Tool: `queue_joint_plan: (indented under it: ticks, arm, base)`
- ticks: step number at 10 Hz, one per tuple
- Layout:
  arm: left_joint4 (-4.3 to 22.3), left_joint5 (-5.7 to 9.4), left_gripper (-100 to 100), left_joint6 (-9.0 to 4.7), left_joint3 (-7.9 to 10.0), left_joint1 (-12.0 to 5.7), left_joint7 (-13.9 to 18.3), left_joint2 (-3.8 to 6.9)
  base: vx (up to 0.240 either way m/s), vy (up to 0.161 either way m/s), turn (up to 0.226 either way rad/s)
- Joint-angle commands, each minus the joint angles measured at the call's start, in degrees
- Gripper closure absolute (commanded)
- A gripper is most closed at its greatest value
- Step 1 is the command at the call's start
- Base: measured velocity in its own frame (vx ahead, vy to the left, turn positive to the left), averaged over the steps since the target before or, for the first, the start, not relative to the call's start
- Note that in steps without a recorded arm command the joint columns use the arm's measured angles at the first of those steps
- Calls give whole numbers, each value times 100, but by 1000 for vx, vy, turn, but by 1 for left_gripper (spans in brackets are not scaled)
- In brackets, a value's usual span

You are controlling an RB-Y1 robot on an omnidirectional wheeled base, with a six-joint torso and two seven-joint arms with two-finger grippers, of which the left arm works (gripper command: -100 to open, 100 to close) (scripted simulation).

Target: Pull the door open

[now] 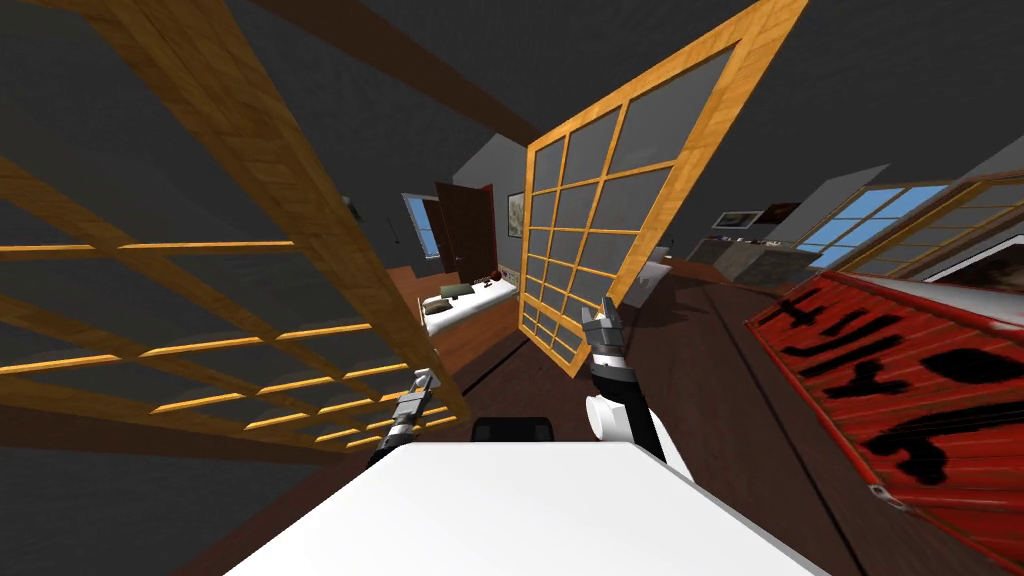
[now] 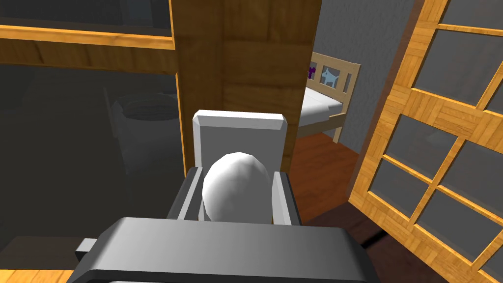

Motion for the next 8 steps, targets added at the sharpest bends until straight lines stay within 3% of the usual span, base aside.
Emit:
queue_joint_plan:
  ticks: [1, 2, 8]
  arm:
    - [0, 0, 100, 0, 0, 0, 0, 0]
    - [53, -58, 100, -133, -127, 62, 123, 75]
    - [220, -215, 100, -596, -450, 186, 501, 365]
  base:
    - [-119, 16, -26]
    - [-215, -7, -149]
    - [-248, 33, -145]
